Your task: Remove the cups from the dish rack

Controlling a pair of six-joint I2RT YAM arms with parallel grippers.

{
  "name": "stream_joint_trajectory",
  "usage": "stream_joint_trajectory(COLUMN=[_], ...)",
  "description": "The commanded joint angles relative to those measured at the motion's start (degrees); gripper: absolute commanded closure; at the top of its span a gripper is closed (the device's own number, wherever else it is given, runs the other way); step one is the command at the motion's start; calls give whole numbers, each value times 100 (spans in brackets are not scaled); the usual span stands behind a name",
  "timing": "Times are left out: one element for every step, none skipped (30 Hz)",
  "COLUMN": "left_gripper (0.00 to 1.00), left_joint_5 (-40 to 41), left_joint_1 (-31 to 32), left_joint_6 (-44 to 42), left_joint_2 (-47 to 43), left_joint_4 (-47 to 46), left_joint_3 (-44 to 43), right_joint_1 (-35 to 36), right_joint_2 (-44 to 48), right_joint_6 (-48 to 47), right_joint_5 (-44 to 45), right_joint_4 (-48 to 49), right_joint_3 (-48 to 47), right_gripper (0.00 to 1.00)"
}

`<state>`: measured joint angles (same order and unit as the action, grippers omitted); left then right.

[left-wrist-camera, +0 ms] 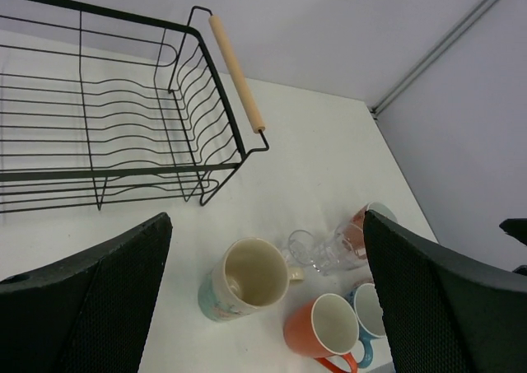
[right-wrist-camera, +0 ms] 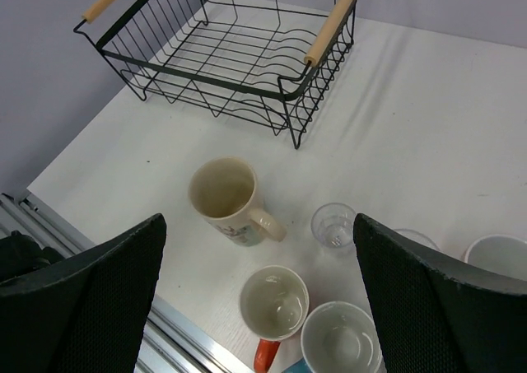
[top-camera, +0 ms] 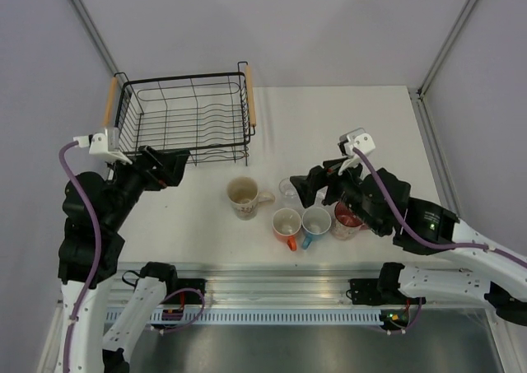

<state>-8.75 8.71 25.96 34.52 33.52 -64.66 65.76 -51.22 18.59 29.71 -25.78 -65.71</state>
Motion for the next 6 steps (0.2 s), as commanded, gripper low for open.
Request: stream_joint_trajectory(left_gripper=[0,0,0,0,0,0], left_joint_5=[-486,-522,-653,-671,-689,-663], left_joint_1=[-1,-10,-1,-1,-1,-1], left_joint_6=[-144,-126,-108,-108,-100,-99], left_joint_2=[-7,-16,-7,-7,-7,-77], left_joint_4=[225,225,217,217,225,208], left_joint_3=[-196,-187,-178,-178,-178,-178], right_joint_1=[-1,7,7,7,7,7], right_joint_2=[174,200,209,209,218,218], right_joint_6=[268,277,286,286,286,294], right_joint_5=[280,289,298,298,289,281], right_joint_4=[-146,-155,-164,-164,-164,-155], right_joint_3=[59,59,50,32,41,50], right_gripper=[2,2,2,2,2,2])
